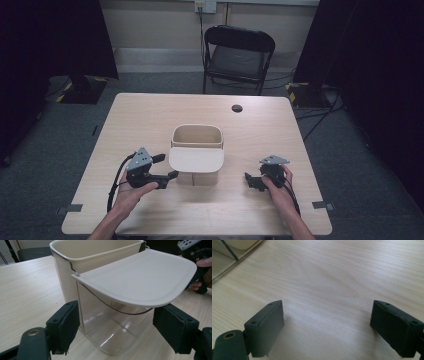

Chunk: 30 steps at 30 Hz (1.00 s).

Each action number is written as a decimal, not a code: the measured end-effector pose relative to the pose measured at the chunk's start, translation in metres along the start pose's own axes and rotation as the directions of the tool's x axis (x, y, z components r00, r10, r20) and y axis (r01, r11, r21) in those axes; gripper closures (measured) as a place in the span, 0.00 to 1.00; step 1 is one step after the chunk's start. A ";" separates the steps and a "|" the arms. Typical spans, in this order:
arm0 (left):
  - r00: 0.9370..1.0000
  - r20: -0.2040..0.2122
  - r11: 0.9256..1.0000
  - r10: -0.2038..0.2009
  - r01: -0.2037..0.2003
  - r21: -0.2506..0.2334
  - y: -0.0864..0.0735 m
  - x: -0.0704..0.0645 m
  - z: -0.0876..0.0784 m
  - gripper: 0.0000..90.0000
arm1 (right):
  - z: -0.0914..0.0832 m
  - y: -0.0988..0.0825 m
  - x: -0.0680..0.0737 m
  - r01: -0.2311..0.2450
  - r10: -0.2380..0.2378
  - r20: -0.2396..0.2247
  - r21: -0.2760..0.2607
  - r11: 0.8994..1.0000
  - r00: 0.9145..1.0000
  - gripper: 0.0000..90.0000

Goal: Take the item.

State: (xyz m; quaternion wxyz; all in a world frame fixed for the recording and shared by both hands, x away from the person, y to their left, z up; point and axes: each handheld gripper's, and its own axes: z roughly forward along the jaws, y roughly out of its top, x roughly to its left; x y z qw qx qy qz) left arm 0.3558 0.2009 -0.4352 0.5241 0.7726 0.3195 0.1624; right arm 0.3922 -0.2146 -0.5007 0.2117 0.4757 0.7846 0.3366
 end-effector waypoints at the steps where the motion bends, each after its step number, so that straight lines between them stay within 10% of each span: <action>1: 1.000 -0.002 1.000 -0.004 0.004 0.000 0.000 0.000 0.000 0.24 | 0.000 0.000 0.000 0.001 -0.001 0.000 0.000 1.000 1.000 0.12; 30: 1.000 0.005 1.000 0.015 -0.015 -0.025 0.008 -0.005 0.000 0.23 | 0.000 0.000 0.000 0.000 0.000 0.000 0.000 1.000 1.000 0.12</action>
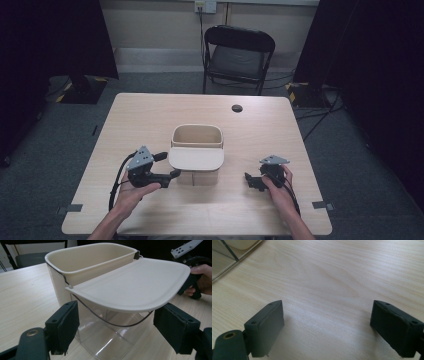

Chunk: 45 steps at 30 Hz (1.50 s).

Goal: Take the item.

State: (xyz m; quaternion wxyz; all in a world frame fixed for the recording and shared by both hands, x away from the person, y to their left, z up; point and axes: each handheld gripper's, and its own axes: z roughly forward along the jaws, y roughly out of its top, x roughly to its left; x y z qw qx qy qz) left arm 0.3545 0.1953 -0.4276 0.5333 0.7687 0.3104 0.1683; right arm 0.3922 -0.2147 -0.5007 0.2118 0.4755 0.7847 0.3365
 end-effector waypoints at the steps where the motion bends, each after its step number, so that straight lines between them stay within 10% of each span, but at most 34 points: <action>1: 1.000 -0.002 1.000 0.003 -0.003 -0.001 0.000 0.000 0.000 0.22 | 0.000 0.000 0.000 0.000 0.000 0.000 0.000 1.000 1.000 0.12; 45: 1.000 0.008 0.999 0.020 -0.019 -0.037 0.010 0.000 0.004 0.21 | 0.000 0.000 0.000 0.000 0.000 0.000 0.000 1.000 1.000 0.12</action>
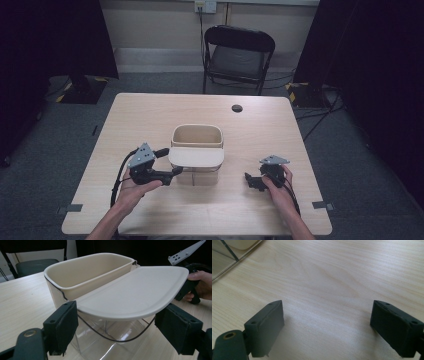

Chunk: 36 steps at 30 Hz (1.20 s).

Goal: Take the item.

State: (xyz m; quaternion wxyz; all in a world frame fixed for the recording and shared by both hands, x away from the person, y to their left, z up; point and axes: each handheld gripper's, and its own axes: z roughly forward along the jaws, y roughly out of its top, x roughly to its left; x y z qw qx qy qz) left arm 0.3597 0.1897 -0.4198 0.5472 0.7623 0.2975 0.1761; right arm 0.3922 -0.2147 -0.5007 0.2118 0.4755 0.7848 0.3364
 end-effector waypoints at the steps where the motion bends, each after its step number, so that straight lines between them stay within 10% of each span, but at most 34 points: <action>1: 1.000 -0.002 1.000 0.004 -0.004 0.005 0.000 0.001 0.000 0.21 | 0.000 0.000 0.000 0.001 -0.001 0.000 -0.001 1.000 1.000 0.12; 36: 1.000 0.009 1.000 0.002 -0.002 0.011 0.010 0.007 0.005 0.20 | 0.000 0.000 0.000 0.000 0.000 0.000 0.000 1.000 1.000 0.12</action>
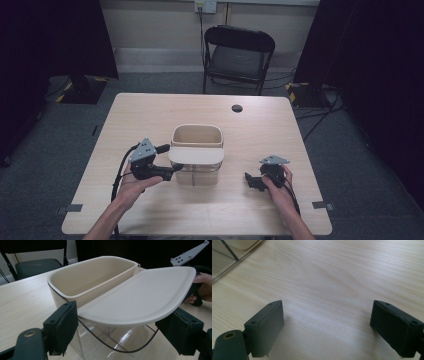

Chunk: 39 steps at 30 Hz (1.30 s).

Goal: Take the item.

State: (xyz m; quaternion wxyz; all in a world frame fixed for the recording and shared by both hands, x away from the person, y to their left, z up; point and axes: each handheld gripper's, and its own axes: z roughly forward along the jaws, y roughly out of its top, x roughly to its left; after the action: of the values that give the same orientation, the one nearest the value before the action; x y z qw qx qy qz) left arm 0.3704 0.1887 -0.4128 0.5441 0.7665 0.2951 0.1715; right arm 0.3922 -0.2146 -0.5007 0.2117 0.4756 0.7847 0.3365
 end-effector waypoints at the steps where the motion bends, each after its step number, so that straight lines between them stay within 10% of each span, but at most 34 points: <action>1: 1.000 0.002 1.000 -0.006 0.006 -0.007 0.000 0.000 0.001 0.20 | 0.000 0.000 0.000 0.000 0.000 0.000 0.000 1.000 1.000 0.12; 39: 1.000 0.017 0.999 -0.015 0.015 -0.029 0.007 0.004 0.005 0.19 | 0.000 0.000 0.000 0.000 0.000 0.000 0.000 1.000 1.000 0.12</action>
State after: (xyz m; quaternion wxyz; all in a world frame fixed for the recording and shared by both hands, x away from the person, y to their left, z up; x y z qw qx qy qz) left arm 0.3780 0.1856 -0.4081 0.5589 0.7577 0.2937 0.1651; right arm 0.3922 -0.2146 -0.5007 0.2117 0.4756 0.7847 0.3365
